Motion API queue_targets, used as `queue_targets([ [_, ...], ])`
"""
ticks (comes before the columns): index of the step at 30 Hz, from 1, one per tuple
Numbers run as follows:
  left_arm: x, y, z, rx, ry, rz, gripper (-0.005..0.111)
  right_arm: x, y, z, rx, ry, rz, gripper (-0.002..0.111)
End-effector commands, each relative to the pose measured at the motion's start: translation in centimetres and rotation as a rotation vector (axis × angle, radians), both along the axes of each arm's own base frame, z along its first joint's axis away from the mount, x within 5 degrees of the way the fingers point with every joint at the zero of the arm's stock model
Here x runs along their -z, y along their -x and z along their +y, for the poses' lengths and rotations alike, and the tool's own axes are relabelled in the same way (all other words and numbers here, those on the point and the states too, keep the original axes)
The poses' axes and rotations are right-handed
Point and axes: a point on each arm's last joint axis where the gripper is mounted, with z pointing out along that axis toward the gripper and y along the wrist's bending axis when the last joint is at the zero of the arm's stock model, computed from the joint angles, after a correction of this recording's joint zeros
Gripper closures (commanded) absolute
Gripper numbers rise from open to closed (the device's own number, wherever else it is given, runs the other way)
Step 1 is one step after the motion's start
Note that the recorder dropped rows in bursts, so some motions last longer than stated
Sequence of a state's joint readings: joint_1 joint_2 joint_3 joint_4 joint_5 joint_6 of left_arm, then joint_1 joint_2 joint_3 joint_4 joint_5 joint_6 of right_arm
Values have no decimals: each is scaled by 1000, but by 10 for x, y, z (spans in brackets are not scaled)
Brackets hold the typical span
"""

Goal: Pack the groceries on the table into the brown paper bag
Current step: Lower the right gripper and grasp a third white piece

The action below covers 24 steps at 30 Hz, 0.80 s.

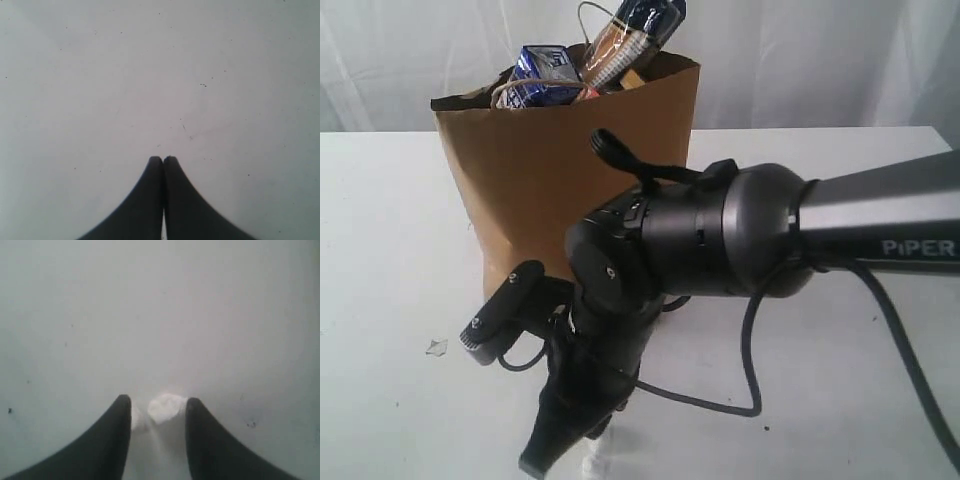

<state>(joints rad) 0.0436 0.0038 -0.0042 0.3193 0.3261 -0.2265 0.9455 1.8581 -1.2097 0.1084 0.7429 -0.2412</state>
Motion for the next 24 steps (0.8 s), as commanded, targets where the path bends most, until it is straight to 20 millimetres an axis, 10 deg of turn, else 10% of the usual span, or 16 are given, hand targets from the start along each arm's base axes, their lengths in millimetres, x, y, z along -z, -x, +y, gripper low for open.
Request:
queue_targets([
  [1, 1, 0, 0, 6, 5, 3, 107, 6, -5, 6, 196, -54, 19, 71],
  [17, 1, 0, 0, 6, 5, 3, 107, 34, -5, 5, 334, 31, 101, 73],
  [24, 1, 0, 0, 6, 5, 3, 107, 36, -3, 3, 335, 70, 123, 92],
])
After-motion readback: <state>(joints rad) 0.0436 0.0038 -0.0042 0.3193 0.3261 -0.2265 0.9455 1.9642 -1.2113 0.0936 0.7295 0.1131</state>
